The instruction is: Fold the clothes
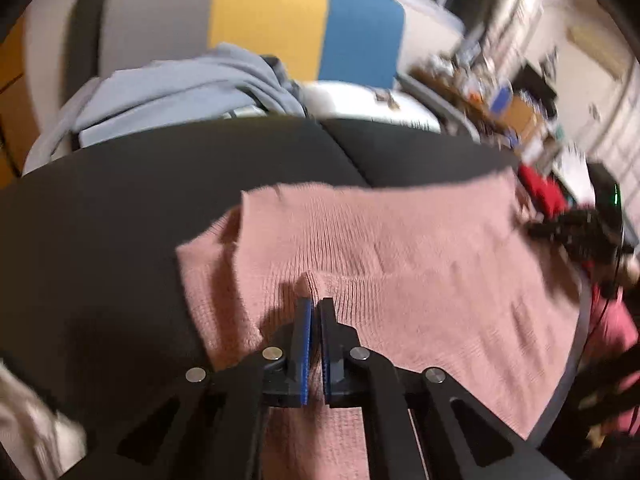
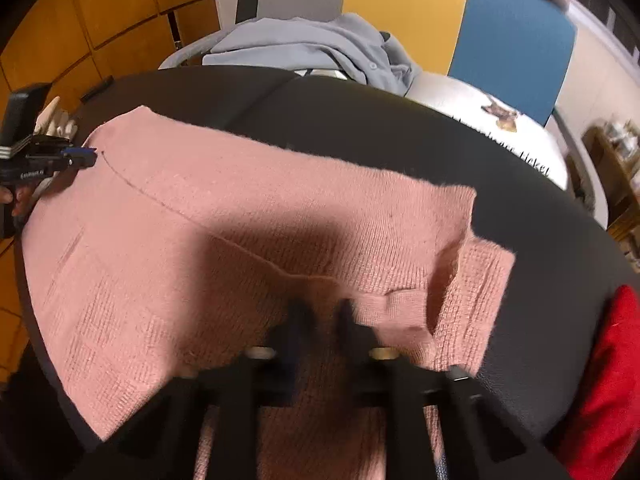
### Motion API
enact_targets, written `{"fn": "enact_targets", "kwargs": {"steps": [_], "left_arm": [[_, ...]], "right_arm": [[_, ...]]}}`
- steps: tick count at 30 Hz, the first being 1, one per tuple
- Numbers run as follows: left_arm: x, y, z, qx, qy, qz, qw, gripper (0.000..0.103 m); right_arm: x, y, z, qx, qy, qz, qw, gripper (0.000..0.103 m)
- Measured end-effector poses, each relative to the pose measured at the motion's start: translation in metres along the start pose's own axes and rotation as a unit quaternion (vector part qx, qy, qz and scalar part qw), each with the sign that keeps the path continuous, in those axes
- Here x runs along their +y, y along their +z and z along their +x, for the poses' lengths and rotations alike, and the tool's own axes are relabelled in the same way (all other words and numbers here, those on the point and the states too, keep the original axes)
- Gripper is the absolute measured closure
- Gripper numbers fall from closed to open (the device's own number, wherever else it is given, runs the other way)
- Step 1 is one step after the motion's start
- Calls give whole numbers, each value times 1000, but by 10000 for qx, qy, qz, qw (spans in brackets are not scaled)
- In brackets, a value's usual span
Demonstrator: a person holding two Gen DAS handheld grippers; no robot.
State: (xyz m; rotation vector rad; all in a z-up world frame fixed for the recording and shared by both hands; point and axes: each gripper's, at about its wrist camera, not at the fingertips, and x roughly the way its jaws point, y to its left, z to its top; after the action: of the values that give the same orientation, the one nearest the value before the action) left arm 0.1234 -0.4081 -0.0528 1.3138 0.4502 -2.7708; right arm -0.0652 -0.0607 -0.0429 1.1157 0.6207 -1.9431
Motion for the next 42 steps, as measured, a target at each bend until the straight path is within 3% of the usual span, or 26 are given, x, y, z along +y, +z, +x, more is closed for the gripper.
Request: {"fn": "enact_targets", "kwargs": {"steps": [4,6,12,14,17,18,20,22,24,26,28,29,33,35,38,40,42], "left_arm": [[5,16,-35,-803,110,-360,9961,100],[6,22,-35,-932,296,-451,9942,100],[18,20,17,-345,872,-678,9933,100],[21,11,33,-143,984,-730,9924,93],[21,3,27,-291,1193,-883,9885,84],[21,2,21,-398,1353,-949,9854,83],[20,3,6,-695,1705,-1036,9774,82],[10,-1,-14,-1112,1681,-1065,9737,79],[-8,-6,-21,-1333,1436,-953,9760,76],[-24,-13,-13,-1204,1292,-711,9817,75],[-20,-21,-3,-1053,1253,-780,9834,75],[-18,-25,2,-978,1234,-815,9842,75],[-9,-42,21,-676,1156,-952,9864,73],[-10,-45,26,-583,1221,-894,9868,74],[-30,-50,28,-414,1767,-297,9830,73],[-29,-51,24,-319,1842,-193,9822,73],[-27,-48,13,-274,2010,-215,9790,73]], "right_arm": [[-1,7,-21,-333,-200,91,9992,99],[-6,13,-33,-551,-239,199,9980,99],[-22,25,-9,-590,-404,624,9955,99],[-28,20,9,-457,-260,838,9951,98],[-37,7,14,-621,31,1209,9907,87],[-41,3,8,-699,98,1381,9879,70],[-50,-8,-10,-950,183,1745,9799,52],[-56,-23,-31,-1240,406,2012,9708,51],[-50,-37,-49,-1386,722,2089,9654,51],[-34,-47,-59,-1443,1015,1977,9643,51],[-16,-50,-60,-1440,1351,1831,9631,42],[-6,-52,-56,-1382,1316,1709,9666,34],[-4,-66,-26,-930,685,1837,9762,32],[-16,-84,-21,-1234,870,2257,9624,32],[-23,-105,-25,-1635,1304,2678,9405,31],[-27,-113,-27,-1583,1616,2953,9282,32],[-35,-126,-35,-1509,2106,3343,9061,32]]}}
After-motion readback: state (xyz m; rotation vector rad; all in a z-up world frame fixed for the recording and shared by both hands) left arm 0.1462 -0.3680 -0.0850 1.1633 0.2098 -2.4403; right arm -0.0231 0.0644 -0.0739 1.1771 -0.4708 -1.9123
